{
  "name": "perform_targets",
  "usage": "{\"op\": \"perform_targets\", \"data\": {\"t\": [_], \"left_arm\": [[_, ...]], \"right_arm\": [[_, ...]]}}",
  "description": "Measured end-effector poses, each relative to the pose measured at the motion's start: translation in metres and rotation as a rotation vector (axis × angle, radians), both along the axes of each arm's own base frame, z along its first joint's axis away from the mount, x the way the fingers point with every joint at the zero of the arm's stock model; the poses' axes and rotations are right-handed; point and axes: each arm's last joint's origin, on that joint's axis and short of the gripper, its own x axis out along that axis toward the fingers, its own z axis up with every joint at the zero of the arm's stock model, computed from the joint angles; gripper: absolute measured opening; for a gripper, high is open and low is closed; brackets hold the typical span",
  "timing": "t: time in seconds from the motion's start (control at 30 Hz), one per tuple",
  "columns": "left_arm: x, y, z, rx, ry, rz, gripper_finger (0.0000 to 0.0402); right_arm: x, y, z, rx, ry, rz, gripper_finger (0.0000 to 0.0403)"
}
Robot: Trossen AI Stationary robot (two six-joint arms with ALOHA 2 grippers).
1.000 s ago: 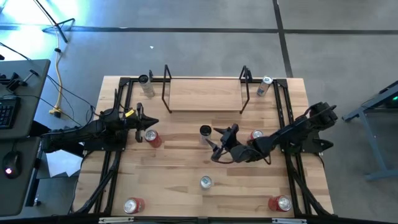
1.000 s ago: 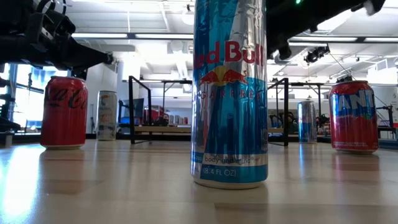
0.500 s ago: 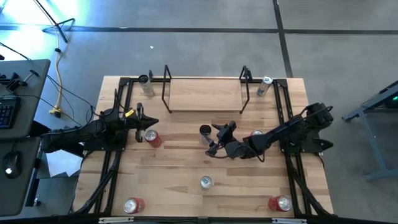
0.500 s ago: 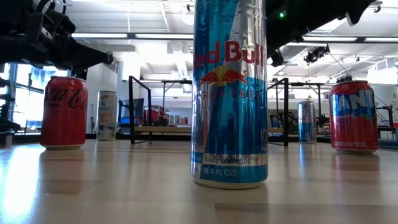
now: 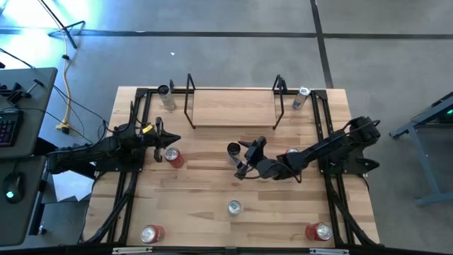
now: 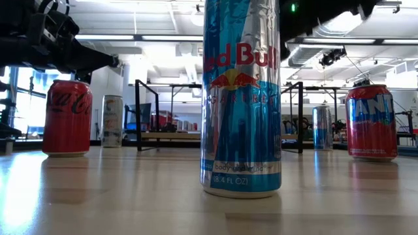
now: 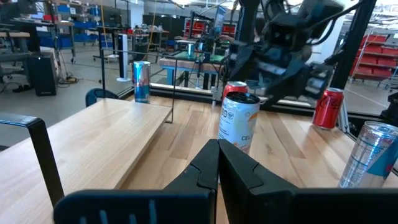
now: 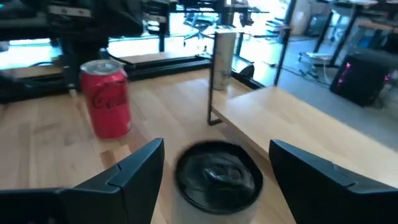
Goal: Place canned beverage on shelf
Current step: Put the bottom white yellow soda can on the shelf
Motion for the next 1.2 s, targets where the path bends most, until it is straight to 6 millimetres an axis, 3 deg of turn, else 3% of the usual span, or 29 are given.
{"op": "perform_targets", "data": {"t": [0.13,0.3,0.47,0.53,0.77,1.07,1.2], "left_arm": [[0.0,0.0,0.0,-0.007,0.001,-0.001,0.0001],[0.0,0.0,0.0,-0.008,0.001,0.0,0.0001],[0.0,0.0,0.0,-0.008,-0.001,0.0,0.0001],[0.0,0.0,0.0,-0.007,-0.002,0.0,0.0001],[0.0,0.0,0.0,-0.027,-0.004,0.0,0.0001],[0.0,0.0,0.0,-0.027,-0.004,0.0,0.0001],[0.0,0.0,0.0,-0.019,-0.003,0.0,0.0001]], "right_arm": [[-0.002,0.011,0.03,0.062,0.103,0.116,0.024],[-0.012,0.025,0.06,0.188,0.324,0.2,0.0142],[-0.025,0.042,0.052,0.175,0.371,0.187,0.0024],[-0.031,0.048,0.041,0.161,0.335,0.154,0.001],[-0.045,0.055,0.007,0.149,0.178,0.068,0.0076],[-0.034,0.03,0.0,0.274,0.038,-0.074,0.0276],[-0.028,0.016,0.001,0.276,0.028,-0.109,0.0333]]}}
